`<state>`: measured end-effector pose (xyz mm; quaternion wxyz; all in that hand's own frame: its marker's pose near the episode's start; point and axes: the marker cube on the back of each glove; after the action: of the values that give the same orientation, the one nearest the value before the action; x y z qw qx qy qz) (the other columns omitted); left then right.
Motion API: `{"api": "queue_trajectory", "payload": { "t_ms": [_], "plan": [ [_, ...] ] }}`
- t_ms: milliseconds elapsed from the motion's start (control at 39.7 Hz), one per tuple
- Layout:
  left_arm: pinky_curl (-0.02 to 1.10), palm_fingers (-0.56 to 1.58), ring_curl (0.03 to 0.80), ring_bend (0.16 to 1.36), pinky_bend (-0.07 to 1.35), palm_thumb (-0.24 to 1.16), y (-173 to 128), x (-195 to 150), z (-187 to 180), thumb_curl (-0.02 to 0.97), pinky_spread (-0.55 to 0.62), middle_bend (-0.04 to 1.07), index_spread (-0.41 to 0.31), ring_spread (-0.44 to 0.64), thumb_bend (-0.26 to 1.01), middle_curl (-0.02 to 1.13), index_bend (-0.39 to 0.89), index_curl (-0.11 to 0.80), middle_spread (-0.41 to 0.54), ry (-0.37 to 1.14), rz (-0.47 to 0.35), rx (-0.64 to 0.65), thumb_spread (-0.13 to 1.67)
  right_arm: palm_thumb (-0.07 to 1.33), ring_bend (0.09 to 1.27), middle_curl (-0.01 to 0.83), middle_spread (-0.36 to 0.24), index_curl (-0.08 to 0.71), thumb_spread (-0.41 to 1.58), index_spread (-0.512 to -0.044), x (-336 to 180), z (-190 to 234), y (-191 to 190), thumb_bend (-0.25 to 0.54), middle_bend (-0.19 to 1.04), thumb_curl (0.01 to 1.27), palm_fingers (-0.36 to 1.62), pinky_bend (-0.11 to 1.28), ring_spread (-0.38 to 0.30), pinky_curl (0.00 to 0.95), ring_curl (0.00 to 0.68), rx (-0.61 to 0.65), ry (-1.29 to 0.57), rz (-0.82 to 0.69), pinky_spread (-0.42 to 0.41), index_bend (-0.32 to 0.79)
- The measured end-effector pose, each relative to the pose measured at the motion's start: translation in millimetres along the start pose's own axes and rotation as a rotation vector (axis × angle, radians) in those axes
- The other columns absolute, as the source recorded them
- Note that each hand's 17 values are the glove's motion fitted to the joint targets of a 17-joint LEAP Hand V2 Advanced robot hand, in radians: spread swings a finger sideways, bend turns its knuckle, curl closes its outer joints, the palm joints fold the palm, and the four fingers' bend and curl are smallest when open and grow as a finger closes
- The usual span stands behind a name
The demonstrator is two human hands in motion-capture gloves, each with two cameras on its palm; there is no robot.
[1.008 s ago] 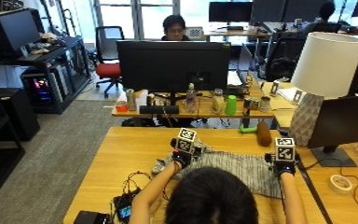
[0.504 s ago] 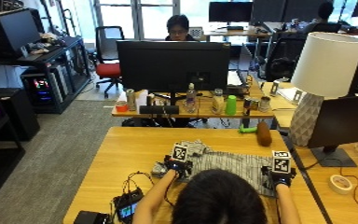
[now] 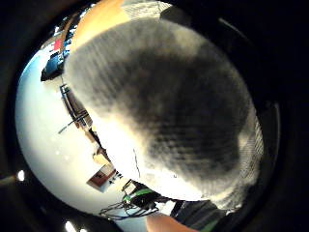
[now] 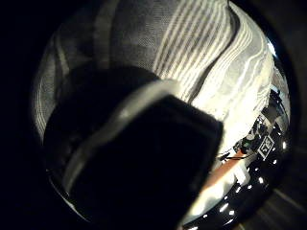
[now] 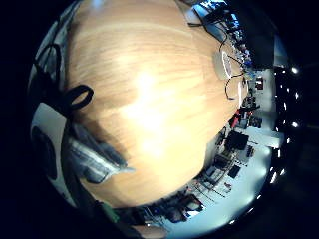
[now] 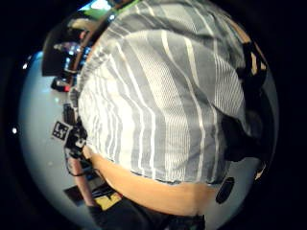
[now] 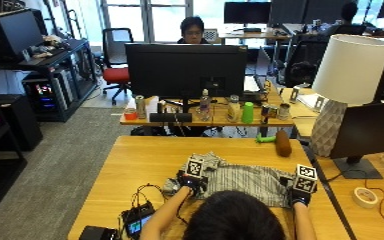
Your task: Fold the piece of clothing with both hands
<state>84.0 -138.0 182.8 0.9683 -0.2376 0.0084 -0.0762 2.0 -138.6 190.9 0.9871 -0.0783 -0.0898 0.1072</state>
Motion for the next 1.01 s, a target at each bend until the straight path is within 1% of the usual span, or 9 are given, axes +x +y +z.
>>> {"api": "queue_trajectory", "payload": {
  "t_ms": [101,302,479,630,705,781,857,932,1008],
  "plan": [
    [0.4,-0.13,0.362,0.69,0.9,-0.07,6.9,3.3,4.2,0.192,0.47,0.15,-0.078,0.45,-0.06,0.2,0.07,0.107,0.291,-0.013,-0.022,-0.001,1.01,1.06,0.71,0.453,-0.13,0.17,1.06,-0.255,1.0,4.1,-2.1,0.076,0.28,0.36,1.27,0.78,-0.221,0.399,0.46,0.037,-0.07,-0.023,-0.341,0.16],
    [0.38,-0.08,0.349,0.69,0.9,-0.08,19.9,3.5,6.5,0.173,0.46,0.17,-0.061,0.46,-0.07,0.21,0.09,0.109,0.299,0.0,0.028,-0.029,1.0,1.09,0.7,0.477,-0.127,0.261,1.0,-0.237,15.2,7.0,-25.5,0.047,0.3,0.36,1.32,0.74,-0.223,0.404,0.471,-0.062,-0.275,-0.002,-0.337,0.2],
    [0.38,-0.02,0.348,0.72,0.91,-0.02,44.4,-10.0,-24.5,0.184,0.43,0.18,-0.047,0.42,-0.03,0.22,0.08,0.111,0.301,0.06,0.058,0.003,1.04,1.11,0.7,0.492,-0.127,0.315,0.97,-0.233,38.5,-2.4,-98.7,0.022,0.32,0.35,1.33,0.72,-0.221,0.411,0.476,-0.021,-0.373,-0.004,-0.338,0.2],
    [0.38,0.0,0.347,0.74,0.94,0.0,62.4,-29.2,-47.3,0.191,0.39,0.18,-0.035,0.39,-0.02,0.23,0.09,0.113,0.292,0.051,0.035,0.082,1.07,1.13,0.7,0.5,-0.127,0.349,0.95,-0.231,20.0,-64.4,-82.6,0.002,0.32,0.35,1.33,0.71,-0.22,0.414,0.48,0.047,-0.447,-0.116,-0.337,0.19],
    [0.38,0.0,0.344,0.75,0.94,0.01,75.2,-37.1,-53.8,0.195,0.38,0.19,-0.032,0.39,-0.01,0.24,0.09,0.115,0.291,0.023,0.022,0.073,1.09,1.14,0.7,0.503,-0.126,0.36,0.94,-0.227,4.7,-92.7,-73.8,-0.005,0.33,0.35,1.33,0.71,-0.218,0.416,0.479,0.068,-0.454,-0.153,-0.337,0.19],
    [0.38,-0.01,0.34,0.75,0.95,0.02,93.0,-45.9,-62.9,0.199,0.37,0.19,-0.026,0.39,-0.01,0.25,0.09,0.117,0.29,0.004,0.0,0.042,1.11,1.15,0.7,0.504,-0.126,0.372,0.94,-0.226,-21.0,-123.5,-65.9,-0.009,0.33,0.35,1.33,0.71,-0.218,0.418,0.48,0.1,-0.456,-0.198,-0.338,0.19],
    [0.37,-0.02,0.335,0.75,0.95,0.03,102.4,-54.5,-76.5,0.203,0.38,0.19,-0.017,0.4,-0.01,0.25,0.09,0.117,0.295,-0.001,0.0,0.089,1.14,1.16,0.7,0.507,-0.125,0.381,0.93,-0.222,-55.0,-153.3,-55.2,-0.006,0.33,0.35,1.34,0.7,-0.217,0.42,0.481,0.126,-0.441,-0.251,-0.338,0.18],
    [0.37,-0.02,0.331,0.75,0.95,0.04,92.9,-63.8,-89.4,0.204,0.37,0.19,-0.013,0.4,-0.01,0.26,0.09,0.118,0.297,0.004,-0.007,0.151,1.15,1.21,0.71,0.508,-0.127,0.385,0.91,-0.221,-93.2,-177.0,-44.9,0.013,0.33,0.37,1.34,0.71,-0.22,0.424,0.483,0.147,-0.401,-0.282,-0.339,0.17],
    [0.37,-0.01,0.331,0.76,0.95,0.05,55.4,-75.4,-102.2,0.206,0.37,0.19,-0.011,0.39,-0.01,0.26,0.09,0.121,0.299,0.033,-0.037,0.206,1.17,1.22,0.72,0.509,-0.127,0.388,0.9,-0.219,-142.1,-196.2,-30.4,0.005,0.33,0.38,1.33,0.7,-0.221,0.425,0.485,0.158,-0.36,-0.313,-0.338,0.17]
  ]
}}
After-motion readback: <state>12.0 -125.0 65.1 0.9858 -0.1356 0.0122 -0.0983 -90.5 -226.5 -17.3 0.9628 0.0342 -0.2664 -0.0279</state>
